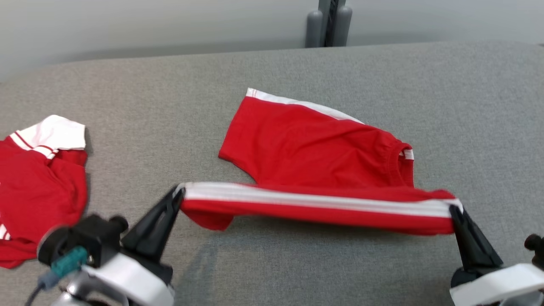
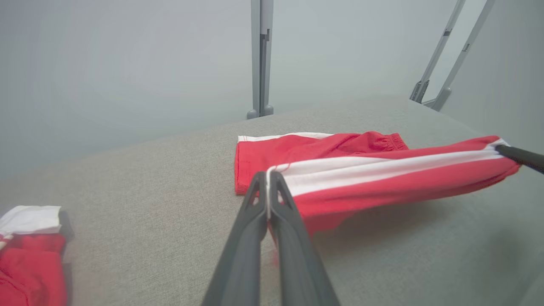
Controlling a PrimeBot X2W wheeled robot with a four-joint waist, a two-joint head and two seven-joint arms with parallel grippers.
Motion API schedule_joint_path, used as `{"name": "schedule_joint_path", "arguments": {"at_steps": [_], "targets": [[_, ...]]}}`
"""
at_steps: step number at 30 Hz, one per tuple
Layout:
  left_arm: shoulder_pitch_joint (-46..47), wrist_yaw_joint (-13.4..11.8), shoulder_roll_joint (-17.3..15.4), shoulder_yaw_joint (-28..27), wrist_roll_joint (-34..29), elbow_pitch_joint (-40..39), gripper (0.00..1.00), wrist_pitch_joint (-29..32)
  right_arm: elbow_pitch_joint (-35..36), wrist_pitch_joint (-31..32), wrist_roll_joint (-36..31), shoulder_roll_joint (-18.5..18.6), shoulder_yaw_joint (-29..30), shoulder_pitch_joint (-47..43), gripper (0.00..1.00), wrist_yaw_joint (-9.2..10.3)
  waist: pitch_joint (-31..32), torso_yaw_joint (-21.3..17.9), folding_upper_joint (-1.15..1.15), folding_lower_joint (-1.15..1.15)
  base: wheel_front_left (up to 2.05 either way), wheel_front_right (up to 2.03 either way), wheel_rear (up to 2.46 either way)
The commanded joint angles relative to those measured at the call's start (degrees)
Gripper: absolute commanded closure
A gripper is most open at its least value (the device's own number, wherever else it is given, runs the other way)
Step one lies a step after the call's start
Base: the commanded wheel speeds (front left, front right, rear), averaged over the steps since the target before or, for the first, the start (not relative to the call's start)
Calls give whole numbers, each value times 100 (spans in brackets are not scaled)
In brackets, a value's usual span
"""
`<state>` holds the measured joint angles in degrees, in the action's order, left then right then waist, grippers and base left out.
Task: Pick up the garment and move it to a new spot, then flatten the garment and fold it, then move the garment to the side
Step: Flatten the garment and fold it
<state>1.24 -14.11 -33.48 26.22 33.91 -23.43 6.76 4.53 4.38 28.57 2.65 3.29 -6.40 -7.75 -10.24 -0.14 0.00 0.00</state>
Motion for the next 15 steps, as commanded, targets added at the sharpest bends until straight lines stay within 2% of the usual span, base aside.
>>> {"name": "schedule_joint_path", "arguments": {"at_steps": [1, 7, 15], "targets": [[362, 51, -68, -141, -56, 168, 100, -38, -33, -133, 89, 65, 98, 162, 100, 47, -171, -84, 0, 0, 0, 0, 0], [1744, 640, 41, -197, 78, 1036, 100, 71, -389, -510, 159, 58, -297, 1017, 100, 45, -755, -282, 0, 0, 0, 0, 0], [3466, 1468, 285, -42, 118, 2819, 100, 93, -1177, -1047, 218, 52, -1067, 2117, 100, 32, -1437, -578, 0, 0, 0, 0, 0]]}}
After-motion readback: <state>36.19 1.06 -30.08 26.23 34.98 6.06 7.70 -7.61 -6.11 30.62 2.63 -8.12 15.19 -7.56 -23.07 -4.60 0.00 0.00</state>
